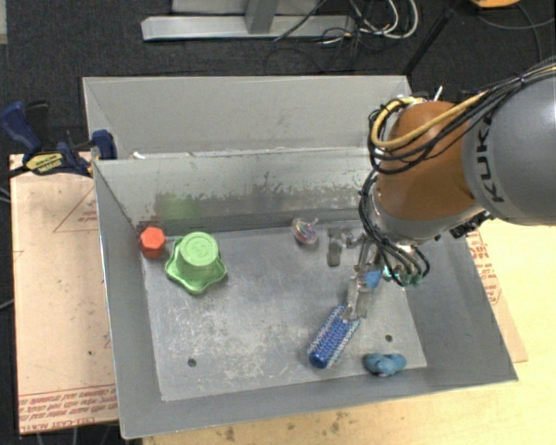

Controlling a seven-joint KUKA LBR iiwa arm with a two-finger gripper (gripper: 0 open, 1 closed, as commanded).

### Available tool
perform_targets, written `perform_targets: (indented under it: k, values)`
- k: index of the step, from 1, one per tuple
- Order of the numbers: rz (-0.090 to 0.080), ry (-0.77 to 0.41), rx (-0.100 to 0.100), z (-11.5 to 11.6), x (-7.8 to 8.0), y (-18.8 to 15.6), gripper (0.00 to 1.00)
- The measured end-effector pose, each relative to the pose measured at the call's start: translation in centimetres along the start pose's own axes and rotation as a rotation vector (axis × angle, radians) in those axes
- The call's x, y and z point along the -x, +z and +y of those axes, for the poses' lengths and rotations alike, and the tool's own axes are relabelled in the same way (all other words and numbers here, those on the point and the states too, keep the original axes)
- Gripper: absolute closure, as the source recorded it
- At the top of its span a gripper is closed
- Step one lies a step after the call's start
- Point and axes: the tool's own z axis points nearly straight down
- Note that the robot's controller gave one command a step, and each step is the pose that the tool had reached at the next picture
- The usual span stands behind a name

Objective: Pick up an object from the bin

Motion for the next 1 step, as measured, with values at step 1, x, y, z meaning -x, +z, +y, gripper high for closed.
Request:
perform_targets:
  k: [1]
  values:
    - [-0.002,-0.402,-0.001,-1.29,-4.57,7.94,0.00]
